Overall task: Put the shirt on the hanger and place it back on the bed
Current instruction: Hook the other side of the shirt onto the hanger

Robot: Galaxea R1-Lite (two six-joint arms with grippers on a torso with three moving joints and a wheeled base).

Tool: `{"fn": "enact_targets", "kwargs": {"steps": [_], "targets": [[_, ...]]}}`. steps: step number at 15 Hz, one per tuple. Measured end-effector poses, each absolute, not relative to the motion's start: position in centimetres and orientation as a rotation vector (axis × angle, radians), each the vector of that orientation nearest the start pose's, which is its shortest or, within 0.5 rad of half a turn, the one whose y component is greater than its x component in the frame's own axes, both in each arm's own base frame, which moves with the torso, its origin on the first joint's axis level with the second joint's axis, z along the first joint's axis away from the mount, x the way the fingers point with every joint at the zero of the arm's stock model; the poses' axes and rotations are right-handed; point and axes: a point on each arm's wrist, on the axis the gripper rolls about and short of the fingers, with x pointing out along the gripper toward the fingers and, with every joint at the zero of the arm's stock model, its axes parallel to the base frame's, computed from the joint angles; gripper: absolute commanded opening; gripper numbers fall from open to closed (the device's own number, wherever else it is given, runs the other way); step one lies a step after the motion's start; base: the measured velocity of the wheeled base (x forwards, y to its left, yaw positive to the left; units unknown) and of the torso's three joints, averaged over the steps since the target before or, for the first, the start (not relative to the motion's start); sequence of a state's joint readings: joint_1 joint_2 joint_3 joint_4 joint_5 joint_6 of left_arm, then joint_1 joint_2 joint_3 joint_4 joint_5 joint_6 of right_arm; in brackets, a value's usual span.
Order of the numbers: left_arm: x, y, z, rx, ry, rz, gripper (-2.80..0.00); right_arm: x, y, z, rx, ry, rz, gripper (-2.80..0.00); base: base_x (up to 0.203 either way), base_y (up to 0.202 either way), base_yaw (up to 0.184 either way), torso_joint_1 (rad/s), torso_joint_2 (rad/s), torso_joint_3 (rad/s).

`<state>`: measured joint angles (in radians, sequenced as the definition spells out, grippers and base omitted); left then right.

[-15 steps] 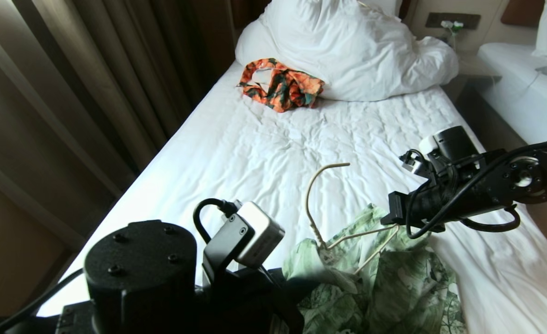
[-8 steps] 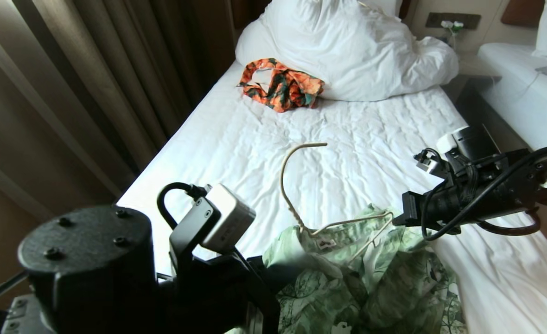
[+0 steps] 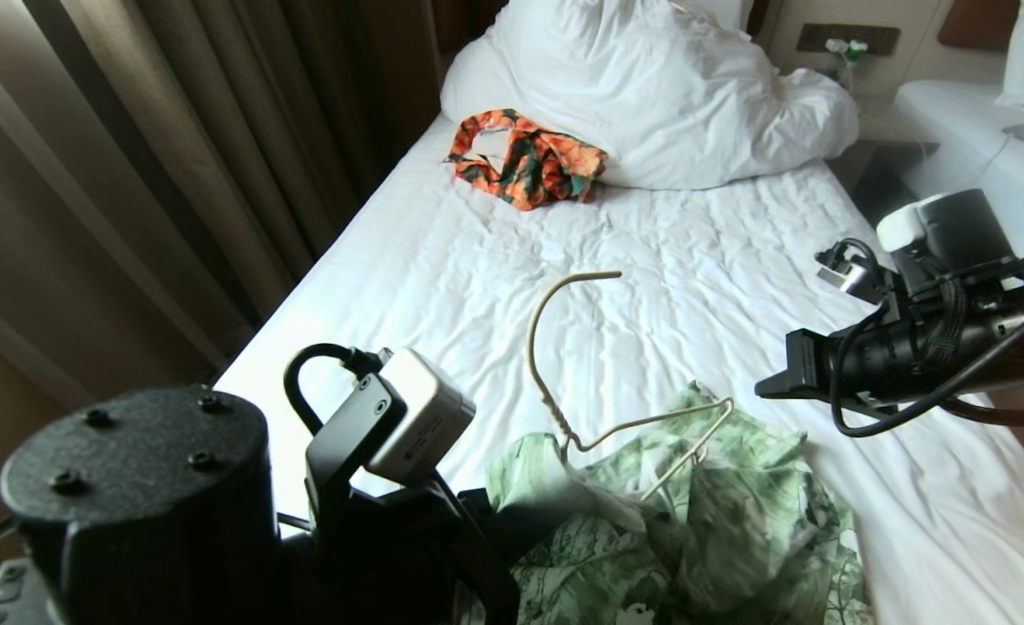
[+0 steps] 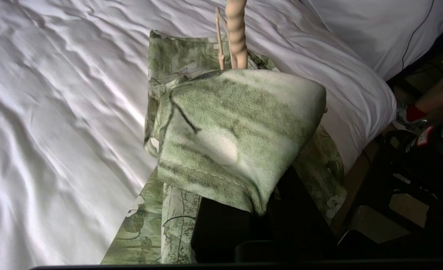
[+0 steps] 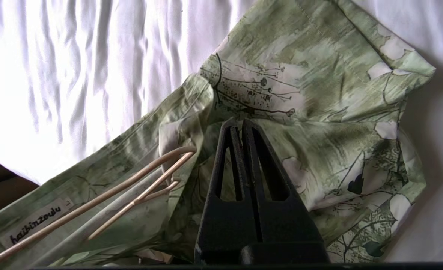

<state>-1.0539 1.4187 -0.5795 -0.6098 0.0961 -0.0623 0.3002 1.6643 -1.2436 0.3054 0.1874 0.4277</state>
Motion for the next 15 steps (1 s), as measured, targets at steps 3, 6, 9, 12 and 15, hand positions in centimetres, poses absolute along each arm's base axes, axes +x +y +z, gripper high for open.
{"fn": "enact_targets", "kwargs": {"steps": [3, 6, 9, 12, 15], "targets": [[11.5, -19.8, 19.6, 0.070, 0.226, -0.948, -2.80, 26.8, 9.4, 24.1, 0.353, 0.787, 0.334, -2.80, 0.000, 0.000, 0.000, 0.000, 0.00, 0.000], [11.5, -19.9, 19.6, 0.072, 0.228, -0.949, -2.80, 26.8, 9.9, 23.1, 0.350, 0.840, 0.341, -2.80, 0.000, 0.000, 0.000, 0.000, 0.00, 0.000], [10.8, -20.4, 19.1, 0.087, 0.246, -0.986, -2.80, 28.5, 10.8, 21.7, 0.353, 0.885, 0.336, -2.80, 0.000, 0.000, 0.000, 0.000, 0.00, 0.000], [9.8, -21.4, 17.5, 0.122, 0.301, -1.036, -2.80, 31.2, 12.7, 22.0, 0.408, 0.879, 0.343, 0.00, 0.000, 0.000, 0.000, 0.000, 0.00, 0.000], [9.1, -21.8, 16.2, 0.154, 0.344, -1.065, -2.80, 32.7, 15.2, 20.9, 0.429, 0.924, 0.361, 0.00, 0.000, 0.000, 0.000, 0.000, 0.00, 0.000]]}}
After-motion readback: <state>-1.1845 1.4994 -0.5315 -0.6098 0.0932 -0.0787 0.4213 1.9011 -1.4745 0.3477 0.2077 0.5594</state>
